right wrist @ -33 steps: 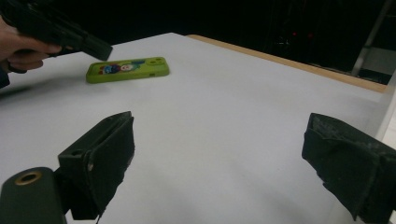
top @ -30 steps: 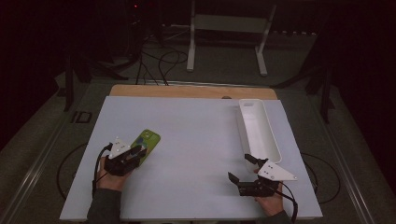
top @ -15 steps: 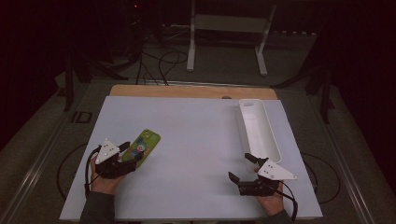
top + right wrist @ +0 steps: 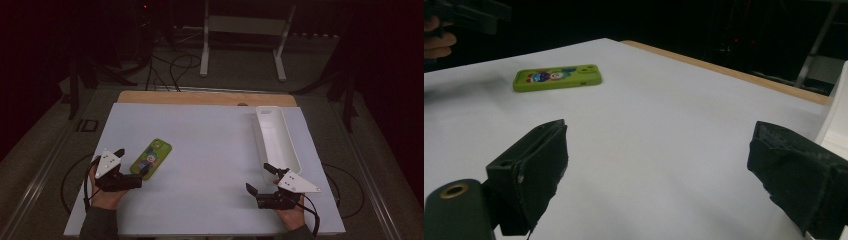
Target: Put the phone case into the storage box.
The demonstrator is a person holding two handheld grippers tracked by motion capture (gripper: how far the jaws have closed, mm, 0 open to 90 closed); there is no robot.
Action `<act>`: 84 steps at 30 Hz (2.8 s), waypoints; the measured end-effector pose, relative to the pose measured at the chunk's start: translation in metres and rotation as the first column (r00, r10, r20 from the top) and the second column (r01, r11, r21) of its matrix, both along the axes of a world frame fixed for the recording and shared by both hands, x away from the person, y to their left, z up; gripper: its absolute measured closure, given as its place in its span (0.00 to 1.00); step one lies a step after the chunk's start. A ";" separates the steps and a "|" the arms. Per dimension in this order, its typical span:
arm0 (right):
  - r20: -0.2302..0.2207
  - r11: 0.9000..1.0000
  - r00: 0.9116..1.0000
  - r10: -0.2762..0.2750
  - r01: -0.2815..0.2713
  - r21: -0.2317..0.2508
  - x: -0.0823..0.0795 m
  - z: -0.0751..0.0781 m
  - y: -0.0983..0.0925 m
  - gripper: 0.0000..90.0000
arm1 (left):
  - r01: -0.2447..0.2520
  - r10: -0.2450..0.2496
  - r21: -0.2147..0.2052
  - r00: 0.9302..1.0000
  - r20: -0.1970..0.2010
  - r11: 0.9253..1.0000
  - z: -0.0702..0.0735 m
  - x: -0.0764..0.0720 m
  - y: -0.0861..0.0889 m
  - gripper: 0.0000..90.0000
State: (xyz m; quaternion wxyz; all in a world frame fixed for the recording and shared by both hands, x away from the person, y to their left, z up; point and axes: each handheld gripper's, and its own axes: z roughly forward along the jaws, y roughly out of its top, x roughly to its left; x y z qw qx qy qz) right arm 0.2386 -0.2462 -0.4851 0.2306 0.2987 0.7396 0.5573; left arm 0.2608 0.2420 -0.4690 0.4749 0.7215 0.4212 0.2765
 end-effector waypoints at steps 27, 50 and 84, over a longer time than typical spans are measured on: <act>0.007 1.000 1.000 -0.021 0.021 0.014 0.004 0.000 -0.003 0.10 | 0.026 -0.026 0.012 0.999 0.019 1.000 0.004 -0.010 0.006 0.00; 0.010 0.999 0.999 -0.036 0.036 0.020 0.005 0.001 -0.005 0.10 | 0.028 -0.024 0.051 0.997 -0.071 0.998 0.015 0.006 -0.003 0.00; 0.013 0.999 0.999 -0.041 0.041 0.024 0.007 0.004 -0.009 0.10 | 0.047 -0.014 0.152 0.977 -0.213 0.987 0.022 0.053 -0.016 0.00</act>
